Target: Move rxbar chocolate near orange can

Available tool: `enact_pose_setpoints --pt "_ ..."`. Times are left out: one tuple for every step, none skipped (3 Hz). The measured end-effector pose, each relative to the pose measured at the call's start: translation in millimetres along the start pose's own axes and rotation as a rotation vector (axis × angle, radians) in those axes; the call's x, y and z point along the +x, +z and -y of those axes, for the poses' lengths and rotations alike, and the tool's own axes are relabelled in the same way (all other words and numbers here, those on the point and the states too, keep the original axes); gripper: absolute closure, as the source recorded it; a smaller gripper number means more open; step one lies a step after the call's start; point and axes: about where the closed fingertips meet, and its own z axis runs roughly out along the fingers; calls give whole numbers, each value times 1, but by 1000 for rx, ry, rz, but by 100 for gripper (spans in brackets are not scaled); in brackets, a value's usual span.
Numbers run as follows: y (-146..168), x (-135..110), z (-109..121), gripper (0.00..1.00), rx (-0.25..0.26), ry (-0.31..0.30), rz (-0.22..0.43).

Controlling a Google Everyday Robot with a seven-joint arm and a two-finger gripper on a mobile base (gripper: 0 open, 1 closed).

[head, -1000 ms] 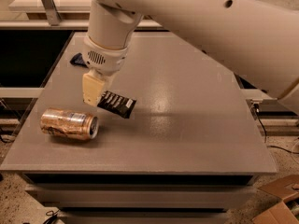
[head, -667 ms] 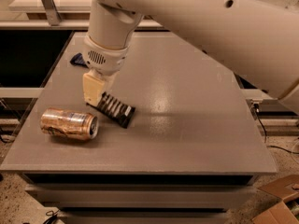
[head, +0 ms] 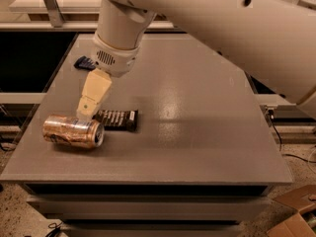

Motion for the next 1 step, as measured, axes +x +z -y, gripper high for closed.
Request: enact_pose_setpoints --pt "1 -1 -1 0 -10 -8 12"
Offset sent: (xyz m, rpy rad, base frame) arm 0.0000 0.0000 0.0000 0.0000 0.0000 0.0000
